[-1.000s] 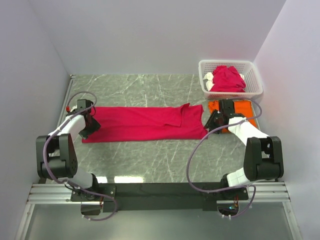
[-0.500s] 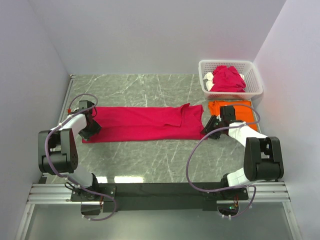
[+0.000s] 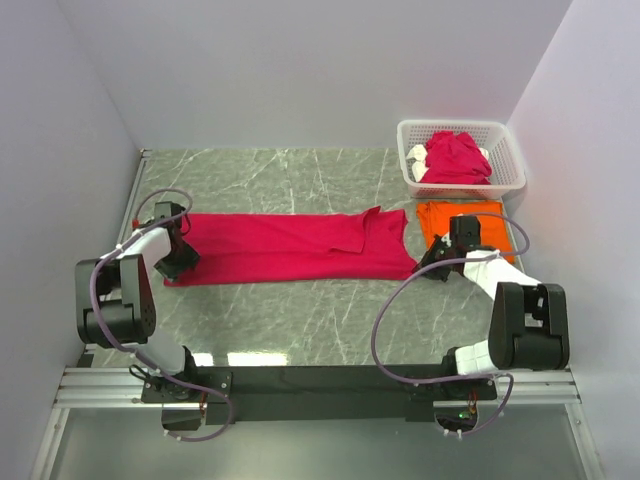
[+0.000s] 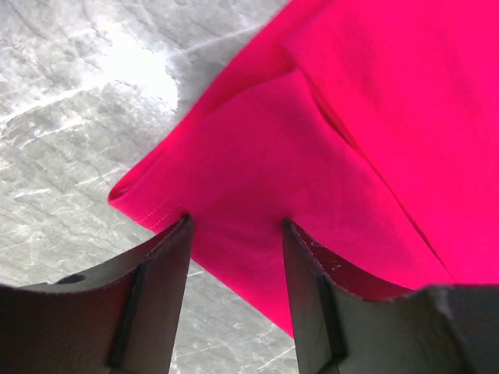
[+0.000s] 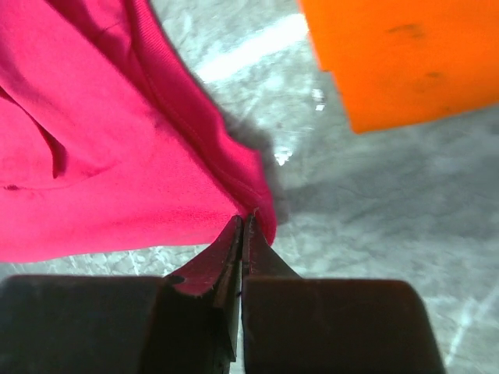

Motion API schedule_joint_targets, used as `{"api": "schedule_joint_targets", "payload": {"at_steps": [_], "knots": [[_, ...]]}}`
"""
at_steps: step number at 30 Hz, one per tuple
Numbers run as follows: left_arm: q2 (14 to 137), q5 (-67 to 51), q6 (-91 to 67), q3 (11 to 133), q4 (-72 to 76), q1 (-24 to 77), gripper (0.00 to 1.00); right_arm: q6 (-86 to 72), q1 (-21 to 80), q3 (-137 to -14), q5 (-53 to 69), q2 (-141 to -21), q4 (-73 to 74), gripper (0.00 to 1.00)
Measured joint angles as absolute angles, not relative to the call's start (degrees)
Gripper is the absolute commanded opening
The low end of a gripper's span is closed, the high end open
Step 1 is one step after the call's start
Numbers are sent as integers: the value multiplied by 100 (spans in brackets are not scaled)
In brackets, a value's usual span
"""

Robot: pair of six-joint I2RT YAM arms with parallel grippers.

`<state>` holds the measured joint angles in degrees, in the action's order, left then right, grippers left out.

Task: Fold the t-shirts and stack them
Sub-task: Fold the tshirt

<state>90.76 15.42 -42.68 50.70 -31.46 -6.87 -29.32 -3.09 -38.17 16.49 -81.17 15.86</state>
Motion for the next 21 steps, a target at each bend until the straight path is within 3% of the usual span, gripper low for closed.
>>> {"api": "schedule_joint_targets", "payload": {"at_steps": [9, 13, 15, 18, 21], "knots": [[8757, 1299, -4305, 4742, -3092, -1009, 55, -2932, -580, -3675, 1476, -7634, 1929, 0], [8545, 1221, -4335, 4534, -3048, -1037, 57, -2926, -596, -3441, 1457, -7634, 2132, 11], [8438, 1164, -4338, 4453, -3041, -1041, 62, -2932, -600, -3365, 1461, -7634, 2220, 16], [8215, 1037, -4338, 4329, -3151, -1041, 78, -2952, -604, -3345, 1422, -7524, 2261, 32], [7918, 1035, -4300, 4313, -3385, -1050, 89, -2963, -543, -3358, 1223, -7166, 2390, 38]]}}
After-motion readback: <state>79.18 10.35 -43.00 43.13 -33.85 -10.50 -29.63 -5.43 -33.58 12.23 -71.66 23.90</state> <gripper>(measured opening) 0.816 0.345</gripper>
